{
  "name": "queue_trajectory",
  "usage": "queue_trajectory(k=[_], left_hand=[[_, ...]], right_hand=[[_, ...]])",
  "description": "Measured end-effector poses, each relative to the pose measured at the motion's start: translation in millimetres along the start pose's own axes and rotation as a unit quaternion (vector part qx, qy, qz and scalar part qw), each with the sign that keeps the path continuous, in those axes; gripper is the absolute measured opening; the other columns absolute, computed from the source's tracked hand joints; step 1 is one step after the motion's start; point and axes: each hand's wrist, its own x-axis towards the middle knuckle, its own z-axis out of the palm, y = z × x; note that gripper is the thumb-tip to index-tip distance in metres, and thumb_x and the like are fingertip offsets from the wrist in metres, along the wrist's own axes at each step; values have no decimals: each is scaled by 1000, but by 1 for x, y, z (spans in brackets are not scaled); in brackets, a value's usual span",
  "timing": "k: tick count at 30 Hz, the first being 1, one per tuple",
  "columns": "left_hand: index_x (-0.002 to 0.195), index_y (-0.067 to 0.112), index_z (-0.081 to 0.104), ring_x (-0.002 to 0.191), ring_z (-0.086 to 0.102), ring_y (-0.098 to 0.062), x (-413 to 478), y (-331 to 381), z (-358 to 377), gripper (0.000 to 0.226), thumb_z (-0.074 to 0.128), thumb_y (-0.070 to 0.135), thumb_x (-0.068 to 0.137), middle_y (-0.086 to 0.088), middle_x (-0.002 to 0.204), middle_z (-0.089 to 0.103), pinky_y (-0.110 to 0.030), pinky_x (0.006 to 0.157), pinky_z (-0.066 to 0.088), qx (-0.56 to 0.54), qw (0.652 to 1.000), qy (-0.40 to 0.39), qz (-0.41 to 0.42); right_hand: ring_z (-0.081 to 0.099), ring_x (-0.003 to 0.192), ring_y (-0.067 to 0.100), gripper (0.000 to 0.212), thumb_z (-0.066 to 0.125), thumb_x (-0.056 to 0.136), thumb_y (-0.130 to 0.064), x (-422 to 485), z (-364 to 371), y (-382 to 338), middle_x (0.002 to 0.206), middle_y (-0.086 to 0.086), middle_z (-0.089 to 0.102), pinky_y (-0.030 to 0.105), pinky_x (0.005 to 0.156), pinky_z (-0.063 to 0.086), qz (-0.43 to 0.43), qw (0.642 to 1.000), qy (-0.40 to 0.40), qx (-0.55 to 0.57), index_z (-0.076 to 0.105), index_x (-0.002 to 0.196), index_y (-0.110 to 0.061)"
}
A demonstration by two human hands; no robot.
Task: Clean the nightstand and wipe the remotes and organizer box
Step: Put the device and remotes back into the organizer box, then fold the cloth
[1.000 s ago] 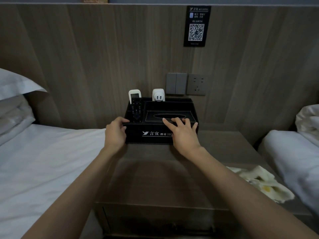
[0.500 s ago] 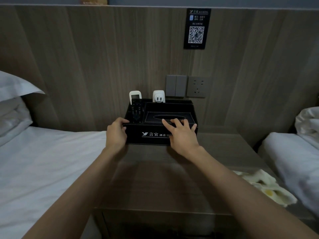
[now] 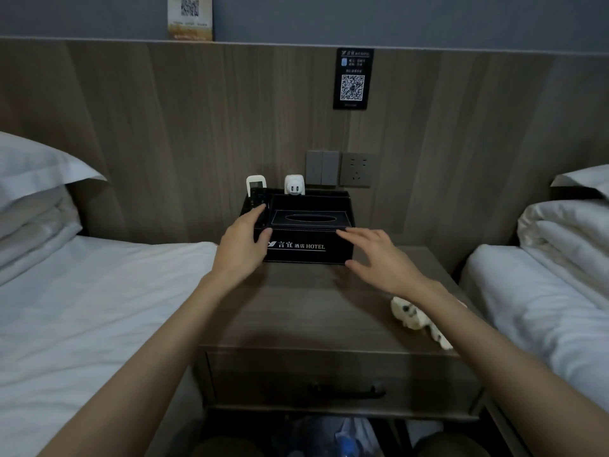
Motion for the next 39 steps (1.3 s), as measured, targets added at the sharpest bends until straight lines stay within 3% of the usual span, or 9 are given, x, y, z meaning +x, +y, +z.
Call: queue_trajectory(k=[9, 17, 24, 27, 30, 33, 35, 37, 39], left_hand=[[145, 20, 42, 134, 43, -16, -55, 75, 25, 49, 55, 24, 97, -1, 144, 49, -27, 108, 33, -50, 996, -54, 58], [146, 24, 40, 135, 43, -17, -94, 105, 66, 50, 53, 28, 98, 0, 146, 48, -35, 111, 35, -45, 987, -146, 50], [146, 25, 39, 132, 44, -15, -112, 107, 76, 62, 66, 29, 90, 1, 146, 47, -24, 106, 33, -58, 975, -204, 63], [147, 30, 34, 140, 31, -12, -112, 111, 73, 73, 72, 27, 85, 2, 151, 37, -21, 111, 24, -105, 969, -201, 98], [133, 26, 53, 141, 27, -8, -105, 118, 61, 50, 71, 23, 86, 2, 149, 37, -16, 107, 20, -134, 973, -152, 114], [103, 17, 63, 122, 50, -7, -97, 123, 44, 22, 72, 24, 85, 6, 130, 55, -22, 97, 39, -142, 972, -141, 124], [93, 15, 58, 90, 64, -9, -97, 125, 33, 23, 74, 28, 83, 5, 101, 67, -33, 77, 52, -154, 969, -156, 113], [87, 16, 54, 67, 62, -14, -97, 127, 23, 26, 75, 31, 82, 3, 82, 65, -36, 62, 51, -150, 969, -170, 96], [86, 18, 54, 68, 61, -13, -96, 124, 14, 26, 76, 32, 81, 4, 80, 64, -32, 62, 49, -129, 972, -173, 96]], right_hand=[[35, 132, 22, 53, 54, 96, -31, -86, -27, 33, 145, -1, 43, 39, 103, 42, 101, 993, 28, -62, 38, 146, -26], [45, 120, 30, 39, 52, 95, -30, -122, 5, 73, 129, 6, 53, 39, 99, 43, 193, 976, -60, -75, 50, 134, -33], [63, 91, 19, 18, 54, 95, -38, -124, -12, 55, 97, -3, 68, 35, 69, 46, 126, 990, 68, -3, 61, 111, -31], [59, 70, 10, 18, 50, 97, -41, -123, -33, 39, 75, -9, 62, 39, 65, 47, 65, 995, 40, 62, 51, 114, -35], [46, 54, 10, 13, 48, 99, -37, -122, -49, 23, 61, -3, 51, 36, 56, 40, 18, 995, 1, 102, 42, 109, -33], [55, 61, 8, 6, 53, 95, -37, -121, -56, 15, 69, -5, 60, 40, 63, 49, -9, 992, 24, 123, 52, 99, -33], [66, 86, 3, 11, 59, 90, -41, -122, -57, 13, 93, -10, 72, 42, 79, 55, 3, 988, 59, 140, 67, 93, -34], [65, 98, 1, 18, 62, 87, -43, -122, -58, 11, 110, -13, 70, 39, 86, 54, 20, 987, 80, 135, 75, 96, -32], [65, 97, -1, 19, 64, 88, -38, -122, -60, 5, 111, -13, 71, 33, 87, 54, 18, 983, 113, 141, 76, 101, -28]])
